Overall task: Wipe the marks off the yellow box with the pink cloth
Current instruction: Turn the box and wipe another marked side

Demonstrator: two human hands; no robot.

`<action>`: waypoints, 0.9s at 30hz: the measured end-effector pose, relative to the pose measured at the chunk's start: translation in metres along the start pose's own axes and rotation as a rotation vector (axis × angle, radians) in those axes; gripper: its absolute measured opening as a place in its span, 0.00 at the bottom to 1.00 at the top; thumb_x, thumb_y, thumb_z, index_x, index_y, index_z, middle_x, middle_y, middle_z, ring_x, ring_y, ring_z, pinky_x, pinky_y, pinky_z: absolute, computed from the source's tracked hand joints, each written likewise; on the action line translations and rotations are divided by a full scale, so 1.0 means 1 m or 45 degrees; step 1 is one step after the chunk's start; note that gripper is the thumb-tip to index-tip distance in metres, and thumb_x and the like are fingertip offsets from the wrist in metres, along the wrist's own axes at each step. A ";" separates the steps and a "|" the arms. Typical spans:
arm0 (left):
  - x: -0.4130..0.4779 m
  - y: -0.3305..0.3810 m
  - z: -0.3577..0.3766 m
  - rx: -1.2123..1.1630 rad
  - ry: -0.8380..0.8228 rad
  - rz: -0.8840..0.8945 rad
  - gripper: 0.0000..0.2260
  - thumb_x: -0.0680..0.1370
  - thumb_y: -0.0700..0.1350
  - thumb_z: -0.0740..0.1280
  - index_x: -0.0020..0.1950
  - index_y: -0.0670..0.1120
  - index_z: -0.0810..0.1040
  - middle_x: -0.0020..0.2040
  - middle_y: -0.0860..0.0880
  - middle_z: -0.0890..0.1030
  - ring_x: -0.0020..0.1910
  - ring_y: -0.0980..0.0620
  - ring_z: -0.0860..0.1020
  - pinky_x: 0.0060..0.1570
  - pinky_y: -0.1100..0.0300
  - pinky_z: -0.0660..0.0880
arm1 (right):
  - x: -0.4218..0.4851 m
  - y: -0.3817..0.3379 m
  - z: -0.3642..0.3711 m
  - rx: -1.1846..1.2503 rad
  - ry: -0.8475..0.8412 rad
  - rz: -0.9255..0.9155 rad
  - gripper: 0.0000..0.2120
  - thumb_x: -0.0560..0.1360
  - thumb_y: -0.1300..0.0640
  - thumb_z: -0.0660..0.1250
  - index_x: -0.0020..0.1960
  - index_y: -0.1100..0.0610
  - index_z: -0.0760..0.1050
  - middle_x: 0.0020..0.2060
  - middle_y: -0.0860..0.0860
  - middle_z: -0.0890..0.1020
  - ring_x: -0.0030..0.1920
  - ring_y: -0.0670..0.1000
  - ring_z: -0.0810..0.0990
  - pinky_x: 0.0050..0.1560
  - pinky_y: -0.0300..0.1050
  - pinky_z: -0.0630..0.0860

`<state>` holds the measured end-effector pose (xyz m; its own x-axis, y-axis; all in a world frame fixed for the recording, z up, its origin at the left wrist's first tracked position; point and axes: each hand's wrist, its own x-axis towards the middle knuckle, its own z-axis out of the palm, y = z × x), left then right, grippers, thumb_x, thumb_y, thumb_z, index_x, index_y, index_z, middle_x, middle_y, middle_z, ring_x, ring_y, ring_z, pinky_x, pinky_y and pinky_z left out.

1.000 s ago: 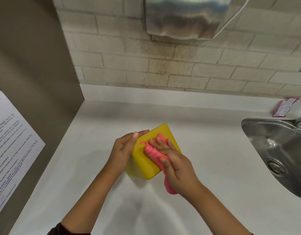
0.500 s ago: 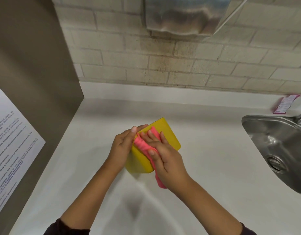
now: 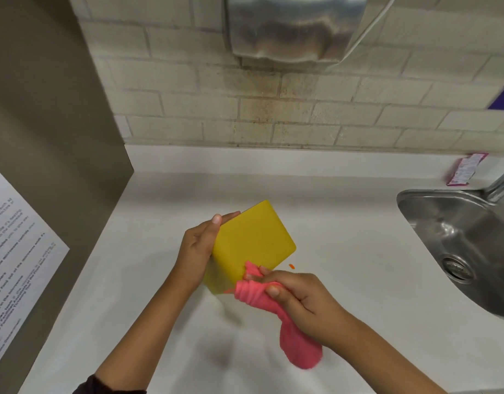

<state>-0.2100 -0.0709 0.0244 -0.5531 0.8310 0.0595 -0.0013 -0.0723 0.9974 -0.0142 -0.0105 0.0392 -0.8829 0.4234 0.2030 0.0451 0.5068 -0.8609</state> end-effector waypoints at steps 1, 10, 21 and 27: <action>0.001 0.000 0.000 0.005 0.001 0.000 0.17 0.76 0.57 0.57 0.53 0.55 0.82 0.54 0.57 0.84 0.57 0.58 0.79 0.58 0.60 0.72 | -0.004 -0.003 -0.006 0.078 0.037 0.055 0.12 0.76 0.47 0.58 0.47 0.49 0.79 0.41 0.39 0.82 0.45 0.39 0.80 0.47 0.35 0.74; -0.001 0.000 0.000 0.034 0.014 -0.020 0.16 0.74 0.60 0.58 0.53 0.57 0.82 0.53 0.58 0.84 0.54 0.59 0.80 0.53 0.63 0.73 | 0.019 -0.015 -0.037 0.955 0.791 0.331 0.16 0.78 0.52 0.59 0.39 0.49 0.83 0.38 0.47 0.85 0.42 0.46 0.83 0.42 0.41 0.78; 0.000 0.001 0.000 0.092 -0.024 -0.027 0.17 0.75 0.60 0.55 0.54 0.61 0.81 0.56 0.58 0.82 0.58 0.59 0.78 0.59 0.60 0.71 | 0.051 -0.009 -0.020 0.321 0.947 0.156 0.11 0.77 0.49 0.54 0.45 0.46 0.76 0.38 0.39 0.82 0.41 0.38 0.79 0.40 0.30 0.74; 0.001 0.003 0.001 0.066 0.025 0.000 0.17 0.76 0.61 0.57 0.54 0.58 0.81 0.53 0.60 0.83 0.55 0.61 0.79 0.54 0.67 0.74 | 0.050 -0.008 0.007 0.367 0.842 0.120 0.11 0.78 0.50 0.52 0.44 0.48 0.73 0.37 0.36 0.80 0.38 0.36 0.77 0.39 0.28 0.72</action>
<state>-0.2093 -0.0697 0.0280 -0.5693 0.8200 0.0594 0.0417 -0.0434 0.9982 -0.0623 0.0014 0.0530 -0.4098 0.8672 0.2828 -0.0979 0.2664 -0.9589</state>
